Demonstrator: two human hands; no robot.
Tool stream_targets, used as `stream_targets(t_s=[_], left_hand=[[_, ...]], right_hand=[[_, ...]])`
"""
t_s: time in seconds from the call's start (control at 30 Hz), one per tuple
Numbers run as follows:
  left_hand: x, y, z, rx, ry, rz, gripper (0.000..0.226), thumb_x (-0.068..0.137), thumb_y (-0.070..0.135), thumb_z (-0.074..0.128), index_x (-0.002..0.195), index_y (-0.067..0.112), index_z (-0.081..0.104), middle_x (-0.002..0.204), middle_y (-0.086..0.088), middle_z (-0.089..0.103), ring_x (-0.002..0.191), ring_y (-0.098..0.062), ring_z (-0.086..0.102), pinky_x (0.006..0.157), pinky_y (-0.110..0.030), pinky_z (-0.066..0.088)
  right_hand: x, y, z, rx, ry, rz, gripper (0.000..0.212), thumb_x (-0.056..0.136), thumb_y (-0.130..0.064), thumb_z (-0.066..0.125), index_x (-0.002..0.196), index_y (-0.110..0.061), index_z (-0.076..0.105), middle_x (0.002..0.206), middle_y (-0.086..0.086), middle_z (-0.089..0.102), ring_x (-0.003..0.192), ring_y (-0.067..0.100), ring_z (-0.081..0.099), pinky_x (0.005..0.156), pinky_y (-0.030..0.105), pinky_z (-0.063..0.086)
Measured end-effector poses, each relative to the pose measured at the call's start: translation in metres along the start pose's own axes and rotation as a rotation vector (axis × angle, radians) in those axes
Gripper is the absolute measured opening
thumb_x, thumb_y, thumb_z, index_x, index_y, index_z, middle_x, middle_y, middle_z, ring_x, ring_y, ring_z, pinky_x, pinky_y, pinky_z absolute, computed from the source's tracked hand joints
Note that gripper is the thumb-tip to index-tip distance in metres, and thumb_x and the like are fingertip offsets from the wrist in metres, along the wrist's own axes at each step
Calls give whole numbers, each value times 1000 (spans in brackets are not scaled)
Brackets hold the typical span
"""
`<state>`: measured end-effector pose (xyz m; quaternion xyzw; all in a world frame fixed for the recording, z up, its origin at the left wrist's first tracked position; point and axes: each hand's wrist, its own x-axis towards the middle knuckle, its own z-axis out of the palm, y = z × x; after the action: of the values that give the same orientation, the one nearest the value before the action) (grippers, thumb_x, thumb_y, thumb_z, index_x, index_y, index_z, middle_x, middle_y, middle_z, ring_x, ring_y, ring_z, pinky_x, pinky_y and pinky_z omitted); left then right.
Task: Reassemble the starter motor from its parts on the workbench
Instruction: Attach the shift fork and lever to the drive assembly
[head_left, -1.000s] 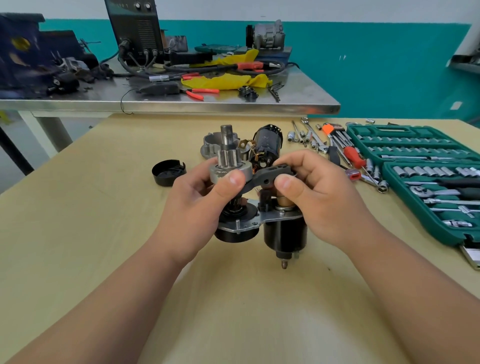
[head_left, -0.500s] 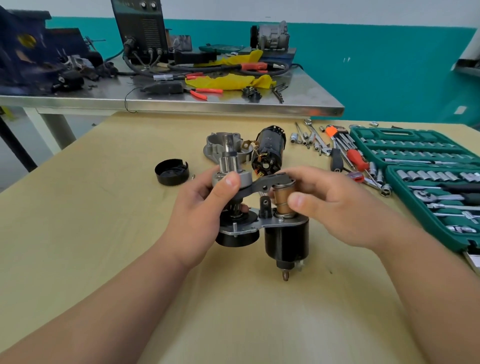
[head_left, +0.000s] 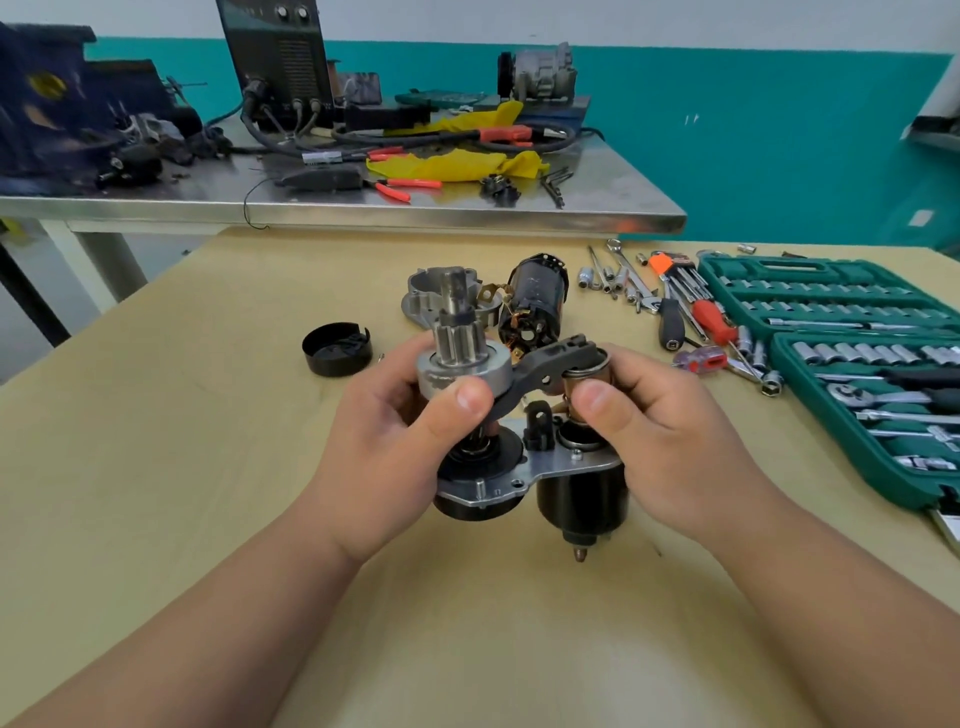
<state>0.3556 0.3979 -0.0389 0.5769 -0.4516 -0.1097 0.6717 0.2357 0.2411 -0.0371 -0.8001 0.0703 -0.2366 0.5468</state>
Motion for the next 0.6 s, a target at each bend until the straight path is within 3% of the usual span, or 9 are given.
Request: stream_targets(t_s=[0.13,0.3,0.53,0.6], left_hand=[[-3,-2,3,-18,48,0,28,80,46,57,98,29,69,81,-5,66,75,-21,63,68,-40,54],[-4,-2,6,-56,92,-41,29,78,48,58,99,31,69,86,1,70,72,-15,67,68,-27,57],[-6,-3,9,-91,116,-72,23,78,51,57,93,39,71,83,3,69,71,-16,65,68,-31,57],[-6,-3,10,-93,120,-74,23,78,51,57,93,41,71,83,4,69,71,-15,65,68,-32,57]], right_hand=[[1,-6,1,24,-18,-15,16,85,-43,59,94,-39,72,90,-11,73,82,3,67,68,11,48],[1,-4,3,34,-16,-20,29,79,-57,53,98,-44,71,92,-12,74,86,3,67,69,10,46],[1,0,4,44,-60,12,37,74,-73,58,96,-48,72,89,-9,74,84,4,66,72,14,48],[1,2,4,30,-61,21,33,75,-70,57,94,-48,72,85,-13,73,80,0,65,71,17,47]])
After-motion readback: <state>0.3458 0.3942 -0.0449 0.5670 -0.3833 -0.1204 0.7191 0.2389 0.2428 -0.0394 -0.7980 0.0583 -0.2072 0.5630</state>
